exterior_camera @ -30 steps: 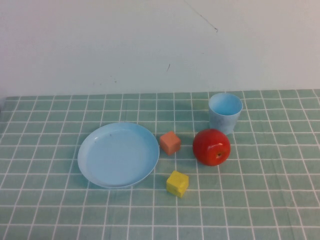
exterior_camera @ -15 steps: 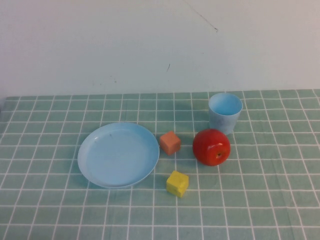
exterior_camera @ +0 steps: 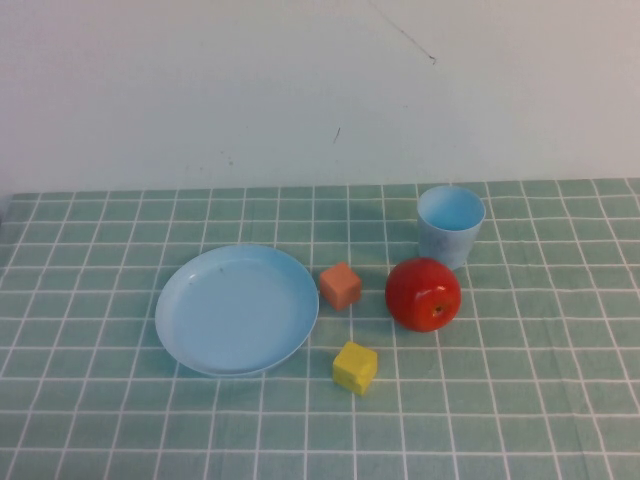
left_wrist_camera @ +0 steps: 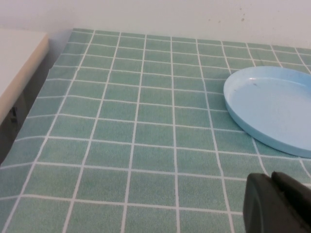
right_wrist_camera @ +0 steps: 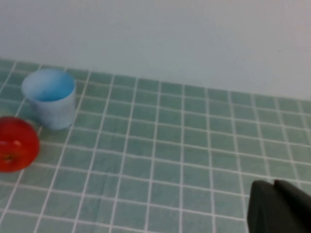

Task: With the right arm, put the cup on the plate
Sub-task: Pick up the cup from the table

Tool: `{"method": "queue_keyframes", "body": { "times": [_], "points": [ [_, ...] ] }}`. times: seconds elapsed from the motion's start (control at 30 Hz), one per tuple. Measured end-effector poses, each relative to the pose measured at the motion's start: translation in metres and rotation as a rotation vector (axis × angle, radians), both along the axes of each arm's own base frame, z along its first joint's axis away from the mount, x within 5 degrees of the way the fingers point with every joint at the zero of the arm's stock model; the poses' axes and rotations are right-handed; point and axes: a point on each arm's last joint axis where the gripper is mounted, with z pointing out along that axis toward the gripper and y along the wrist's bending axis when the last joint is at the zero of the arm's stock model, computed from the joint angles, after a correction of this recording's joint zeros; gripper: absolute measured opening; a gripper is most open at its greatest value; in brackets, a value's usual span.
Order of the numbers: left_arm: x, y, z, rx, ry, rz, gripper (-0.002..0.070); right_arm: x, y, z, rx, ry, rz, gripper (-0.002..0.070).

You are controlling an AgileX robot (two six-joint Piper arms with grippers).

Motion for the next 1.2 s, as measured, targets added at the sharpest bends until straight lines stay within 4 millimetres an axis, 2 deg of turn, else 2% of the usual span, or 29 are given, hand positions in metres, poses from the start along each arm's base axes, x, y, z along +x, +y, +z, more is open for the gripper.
{"method": "queue_keyframes", "body": {
  "times": [0.3,0.47,0.63,0.73,0.9,1.03,1.2],
  "points": [
    [0.0,0.0,0.0,0.0,0.0,0.0,-0.0003,0.075,0.021,-0.041,0.003,0.295,0.302,-0.0002],
    [0.0,0.0,0.0,0.0,0.0,0.0,-0.0003,0.121,0.027,-0.036,-0.005,0.421,0.417,-0.0002],
    [0.0,0.0,0.0,0.0,0.0,0.0,-0.0003,0.173,0.031,-0.025,0.026,0.469,0.481,0.0009],
    [0.0,0.0,0.0,0.0,0.0,0.0,-0.0003,0.202,0.035,-0.023,0.069,0.47,0.498,0.0075],
    [0.0,0.0,0.0,0.0,0.0,0.0,-0.0003,0.247,0.045,-0.032,0.172,0.497,0.561,0.0256],
    [0.0,0.0,0.0,-0.001,0.0,0.0,-0.0003,0.278,0.06,-0.048,0.21,0.522,0.62,0.03],
    [0.0,0.0,0.0,-0.001,0.0,0.0,-0.0003,0.307,0.097,-0.068,0.15,0.572,0.661,0.031]
  ]
}}
